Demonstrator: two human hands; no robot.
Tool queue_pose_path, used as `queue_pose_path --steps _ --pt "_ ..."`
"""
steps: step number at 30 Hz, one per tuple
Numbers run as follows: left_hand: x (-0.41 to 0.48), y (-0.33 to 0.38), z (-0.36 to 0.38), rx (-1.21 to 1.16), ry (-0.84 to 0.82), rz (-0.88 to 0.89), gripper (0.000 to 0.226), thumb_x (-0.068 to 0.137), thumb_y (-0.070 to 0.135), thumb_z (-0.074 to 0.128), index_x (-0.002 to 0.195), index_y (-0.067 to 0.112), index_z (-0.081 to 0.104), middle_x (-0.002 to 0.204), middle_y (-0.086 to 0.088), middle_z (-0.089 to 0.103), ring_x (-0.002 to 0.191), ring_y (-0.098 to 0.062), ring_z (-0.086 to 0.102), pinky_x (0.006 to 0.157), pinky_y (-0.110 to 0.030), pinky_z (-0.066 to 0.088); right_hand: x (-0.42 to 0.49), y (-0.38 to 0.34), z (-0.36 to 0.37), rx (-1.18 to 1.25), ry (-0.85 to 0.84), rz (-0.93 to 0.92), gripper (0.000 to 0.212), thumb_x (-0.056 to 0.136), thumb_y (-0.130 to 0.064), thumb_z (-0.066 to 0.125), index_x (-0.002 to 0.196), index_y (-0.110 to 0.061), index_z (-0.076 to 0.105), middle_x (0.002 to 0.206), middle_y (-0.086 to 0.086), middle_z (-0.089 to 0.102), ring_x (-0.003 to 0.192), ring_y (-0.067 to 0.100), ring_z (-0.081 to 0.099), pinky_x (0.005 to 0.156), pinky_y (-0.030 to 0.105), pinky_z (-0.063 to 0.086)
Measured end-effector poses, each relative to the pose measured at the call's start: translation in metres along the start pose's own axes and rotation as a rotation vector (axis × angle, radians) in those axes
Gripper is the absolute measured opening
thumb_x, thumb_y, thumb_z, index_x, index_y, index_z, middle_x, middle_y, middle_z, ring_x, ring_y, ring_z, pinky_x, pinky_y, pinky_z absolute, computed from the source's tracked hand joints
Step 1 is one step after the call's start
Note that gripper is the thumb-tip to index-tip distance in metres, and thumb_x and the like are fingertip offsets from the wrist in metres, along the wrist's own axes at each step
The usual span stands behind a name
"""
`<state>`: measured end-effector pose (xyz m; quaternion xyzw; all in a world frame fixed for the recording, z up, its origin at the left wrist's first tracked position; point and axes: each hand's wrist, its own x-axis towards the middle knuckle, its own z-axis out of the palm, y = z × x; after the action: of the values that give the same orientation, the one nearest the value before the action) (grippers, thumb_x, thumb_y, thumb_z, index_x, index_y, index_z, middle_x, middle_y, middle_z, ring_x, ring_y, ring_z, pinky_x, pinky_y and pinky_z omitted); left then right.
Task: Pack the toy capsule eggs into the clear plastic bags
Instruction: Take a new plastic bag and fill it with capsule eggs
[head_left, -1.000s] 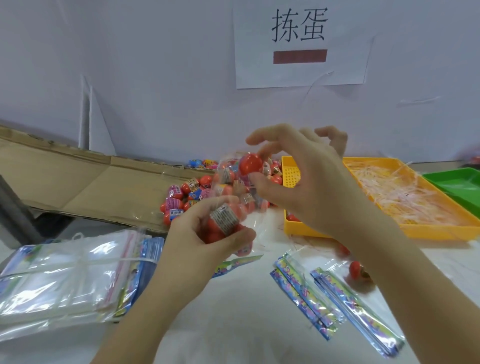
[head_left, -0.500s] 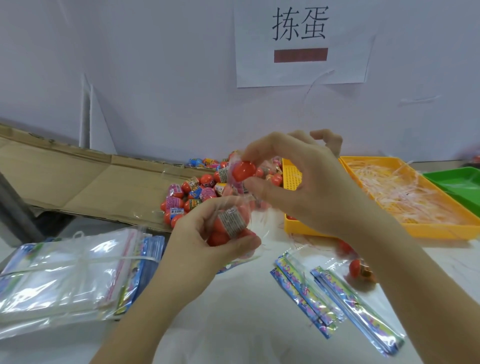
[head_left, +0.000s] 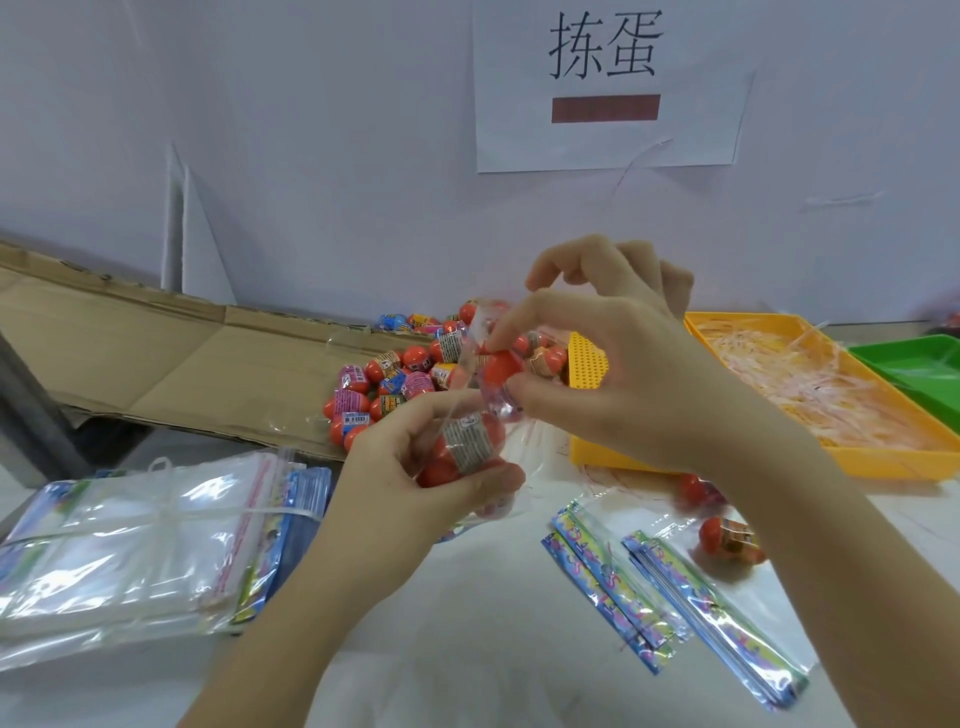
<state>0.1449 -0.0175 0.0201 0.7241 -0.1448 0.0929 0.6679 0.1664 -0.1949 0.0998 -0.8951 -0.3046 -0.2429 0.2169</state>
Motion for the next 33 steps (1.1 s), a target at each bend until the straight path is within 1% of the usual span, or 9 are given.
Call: queue_pose_path --steps 7,13,16,19,20,22,24,28,33 --pt "0.001 -0.001 -0.002 -0.026 0.037 -0.049 0.047 0.048 0.043 0.083 0.094 0.046 0.073 0.076 -0.006 0.071 0.064 -0.013 0.064 0.053 -0.026 0.056 0.001 0.006 -0.008 -0.005 -0.134 0.093 0.016 0.075 -0.054 0.062 0.081 -0.038 0.064 0.107 -0.021 0.042 0.106 0.002 0.029 0.101 0.032 0.009" --pt "0.0 0.003 0.0 -0.104 0.023 -0.069 0.051 0.042 0.039 0.089 0.09 0.046 0.073 0.07 0.006 0.072 0.059 -0.007 0.068 0.052 -0.018 0.053 0.002 0.005 -0.008 0.028 -0.249 0.048 0.044 0.077 -0.079 0.028 0.078 -0.051 0.063 0.131 -0.023 0.04 0.119 -0.001 0.024 0.108 0.04 0.013" --pt "0.001 0.004 -0.001 -0.156 0.102 -0.056 0.05 0.044 0.04 0.092 0.092 0.044 0.075 0.08 0.002 0.075 0.065 -0.013 0.072 0.053 -0.021 0.055 0.002 0.006 -0.006 0.358 -0.088 0.11 0.05 0.071 -0.074 0.05 0.118 -0.055 0.053 0.13 -0.02 0.042 0.116 -0.006 0.042 0.099 0.025 0.038" --pt "0.002 0.006 -0.002 -0.216 0.181 -0.048 0.052 0.052 0.042 0.086 0.102 0.038 0.074 0.09 -0.004 0.076 0.075 -0.018 0.074 0.056 -0.022 0.056 0.002 0.001 0.005 0.717 -0.055 0.294 0.089 0.059 -0.057 0.083 0.134 -0.047 0.035 0.121 -0.012 0.053 0.095 -0.001 0.062 0.07 0.021 0.055" --pt "0.002 0.007 -0.003 -0.226 0.189 -0.051 0.054 0.053 0.041 0.085 0.105 0.034 0.074 0.091 -0.006 0.076 0.076 -0.019 0.074 0.057 -0.023 0.056 0.002 -0.001 0.012 0.815 -0.093 0.357 0.085 0.061 -0.047 0.085 0.133 -0.034 0.043 0.114 -0.008 0.06 0.085 0.003 0.066 0.064 0.023 0.055" --pt "0.002 0.008 -0.003 -0.25 0.178 -0.064 0.059 0.055 0.044 0.087 0.11 0.029 0.073 0.095 -0.008 0.076 0.083 -0.025 0.074 0.062 -0.03 0.059 0.004 -0.007 0.025 0.94 -0.08 0.421 0.04 0.072 -0.026 0.08 0.108 -0.015 0.065 0.09 -0.001 0.072 0.065 0.009 0.066 0.055 0.027 0.053" --pt "0.001 0.01 -0.003 -0.316 0.15 -0.039 0.062 0.063 0.06 0.081 0.113 0.024 0.073 0.105 -0.009 0.075 0.096 -0.027 0.073 0.072 -0.036 0.061 0.006 -0.009 0.03 0.984 -0.002 0.458 0.01 0.077 -0.016 0.076 0.086 -0.014 0.071 0.074 0.0 0.072 0.058 0.01 0.064 0.052 0.028 0.052" --pt "0.002 0.013 0.0 -0.317 0.311 0.037 0.034 0.074 0.056 0.066 0.089 0.029 0.08 0.079 0.005 0.076 0.071 -0.003 0.071 0.059 -0.015 0.053 0.006 -0.004 0.028 1.033 0.009 0.48 0.016 0.067 -0.029 0.078 0.075 -0.018 0.069 0.067 -0.001 0.071 0.059 0.014 0.064 0.048 0.025 0.05" --pt "0.004 0.009 -0.003 -0.364 0.423 0.005 0.02 0.08 0.029 0.063 0.074 0.022 0.081 0.073 0.001 0.076 0.063 -0.005 0.069 0.054 -0.018 0.053 0.004 -0.005 0.03 1.121 -0.057 0.548 0.023 0.065 -0.038 0.074 0.069 -0.017 0.065 0.064 0.0 0.069 0.051 0.014 0.062 0.043 0.024 0.048"
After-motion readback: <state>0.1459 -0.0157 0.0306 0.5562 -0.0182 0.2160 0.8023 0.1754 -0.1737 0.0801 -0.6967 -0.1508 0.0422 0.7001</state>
